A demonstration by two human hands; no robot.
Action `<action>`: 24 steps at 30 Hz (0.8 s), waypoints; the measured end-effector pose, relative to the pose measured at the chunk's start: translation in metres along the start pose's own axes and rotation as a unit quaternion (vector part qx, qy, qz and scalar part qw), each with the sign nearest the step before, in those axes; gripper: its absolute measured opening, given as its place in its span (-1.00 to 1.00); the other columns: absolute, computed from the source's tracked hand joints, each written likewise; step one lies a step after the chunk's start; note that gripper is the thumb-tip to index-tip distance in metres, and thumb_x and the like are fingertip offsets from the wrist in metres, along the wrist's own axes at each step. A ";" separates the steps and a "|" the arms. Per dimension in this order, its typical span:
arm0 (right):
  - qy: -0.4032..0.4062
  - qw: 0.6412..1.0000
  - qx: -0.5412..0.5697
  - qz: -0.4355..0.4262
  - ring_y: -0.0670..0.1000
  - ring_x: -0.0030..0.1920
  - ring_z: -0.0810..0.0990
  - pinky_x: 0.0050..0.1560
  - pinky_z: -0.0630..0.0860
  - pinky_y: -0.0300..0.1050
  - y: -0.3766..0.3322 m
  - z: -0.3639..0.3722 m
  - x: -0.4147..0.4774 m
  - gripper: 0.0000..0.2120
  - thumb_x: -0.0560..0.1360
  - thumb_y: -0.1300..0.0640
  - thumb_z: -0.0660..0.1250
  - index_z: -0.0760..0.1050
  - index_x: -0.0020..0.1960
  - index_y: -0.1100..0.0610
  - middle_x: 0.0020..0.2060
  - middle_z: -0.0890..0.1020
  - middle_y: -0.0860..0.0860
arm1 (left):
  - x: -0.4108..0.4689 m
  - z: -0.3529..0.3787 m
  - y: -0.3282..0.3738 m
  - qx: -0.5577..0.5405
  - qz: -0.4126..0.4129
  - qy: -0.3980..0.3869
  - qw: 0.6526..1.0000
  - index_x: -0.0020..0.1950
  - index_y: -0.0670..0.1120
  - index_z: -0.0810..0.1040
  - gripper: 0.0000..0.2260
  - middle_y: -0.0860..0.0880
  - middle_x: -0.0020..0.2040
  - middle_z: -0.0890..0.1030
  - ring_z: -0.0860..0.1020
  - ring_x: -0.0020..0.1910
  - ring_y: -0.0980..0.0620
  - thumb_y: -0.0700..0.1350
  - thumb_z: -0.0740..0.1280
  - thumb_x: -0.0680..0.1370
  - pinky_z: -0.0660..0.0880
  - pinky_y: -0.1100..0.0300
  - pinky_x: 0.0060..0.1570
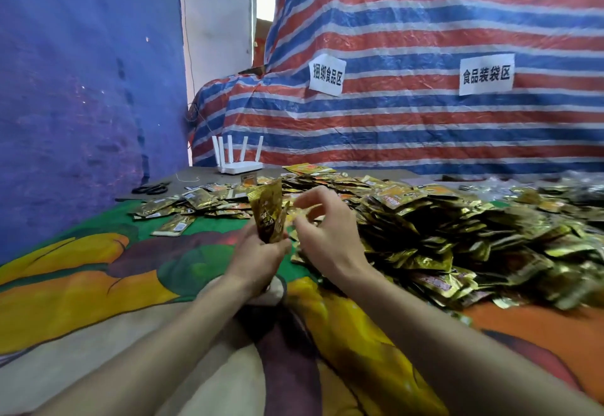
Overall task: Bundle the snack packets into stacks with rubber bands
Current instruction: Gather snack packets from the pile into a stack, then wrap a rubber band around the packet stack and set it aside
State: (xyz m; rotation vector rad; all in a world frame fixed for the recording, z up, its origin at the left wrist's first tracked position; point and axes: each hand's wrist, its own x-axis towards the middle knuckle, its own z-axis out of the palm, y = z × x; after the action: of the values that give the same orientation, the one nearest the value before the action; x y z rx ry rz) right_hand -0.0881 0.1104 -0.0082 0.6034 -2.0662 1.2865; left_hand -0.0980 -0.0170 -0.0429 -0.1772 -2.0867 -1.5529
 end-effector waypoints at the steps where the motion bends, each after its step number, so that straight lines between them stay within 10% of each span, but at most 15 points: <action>1: -0.006 1.000 -0.025 -0.016 -0.14 -0.17 0.56 -0.16 0.50 -0.24 0.001 -0.018 -0.003 -0.94 0.48 0.17 0.37 0.54 -0.08 0.03 -0.16 0.61 -0.07 | -0.003 0.003 0.005 0.020 0.027 -0.013 0.999 -0.17 -0.15 0.57 -0.90 -0.02 -0.32 0.55 0.47 -0.27 0.03 -0.32 0.43 0.46 0.37 0.17 -0.22; 7: -0.058 0.964 -0.259 0.010 -0.02 -0.46 0.46 -0.32 0.42 -0.03 0.025 -0.152 -0.023 -0.54 0.56 -0.13 0.31 0.42 -0.42 0.10 -0.53 0.48 -0.07 | -0.019 0.025 0.025 0.084 0.240 -0.039 0.966 -0.15 0.07 0.43 -0.75 0.14 -0.37 0.45 0.46 -0.35 0.30 -0.28 0.37 0.47 0.32 0.49 -0.34; 12: -0.145 0.817 -0.537 0.154 -0.05 -0.39 0.51 -0.42 0.29 -0.18 0.058 -0.262 -0.034 -0.64 0.50 -0.14 0.31 0.45 -0.36 0.05 -0.46 0.52 -0.07 | -0.022 0.023 0.001 0.171 0.325 -0.083 0.926 0.22 -0.15 0.53 -0.66 -0.08 -0.01 0.61 0.61 -0.07 -0.15 -0.27 0.24 0.45 0.55 -0.03 -0.07; 16: -0.236 0.703 -0.603 0.294 0.10 -0.19 0.59 -0.25 0.52 -0.10 0.088 -0.313 -0.045 -0.90 0.41 0.06 0.33 0.50 -0.18 0.10 -0.26 0.58 0.03 | -0.020 0.023 -0.006 0.159 0.319 -0.100 0.929 0.22 -0.13 0.50 -0.68 -0.08 -0.04 0.60 0.58 -0.11 -0.07 -0.13 0.21 0.48 0.53 0.02 -0.10; 24: -0.167 0.710 -0.595 0.337 -0.01 -0.33 0.46 -0.42 0.35 -0.13 0.114 -0.326 -0.060 -0.82 0.47 0.22 0.29 0.32 -0.26 0.12 -0.31 0.48 0.03 | -0.024 0.029 0.003 0.130 0.337 -0.087 0.929 0.06 0.01 0.50 -0.74 0.07 -0.20 0.52 0.52 -0.24 0.14 -0.26 0.33 0.43 0.47 0.25 -0.21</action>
State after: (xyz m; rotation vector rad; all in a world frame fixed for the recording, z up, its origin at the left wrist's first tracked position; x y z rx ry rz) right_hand -0.0355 0.4569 -0.0140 -0.6229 -2.9482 -0.1607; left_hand -0.0863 0.0161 -0.0576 -0.8604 -2.0230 -0.8652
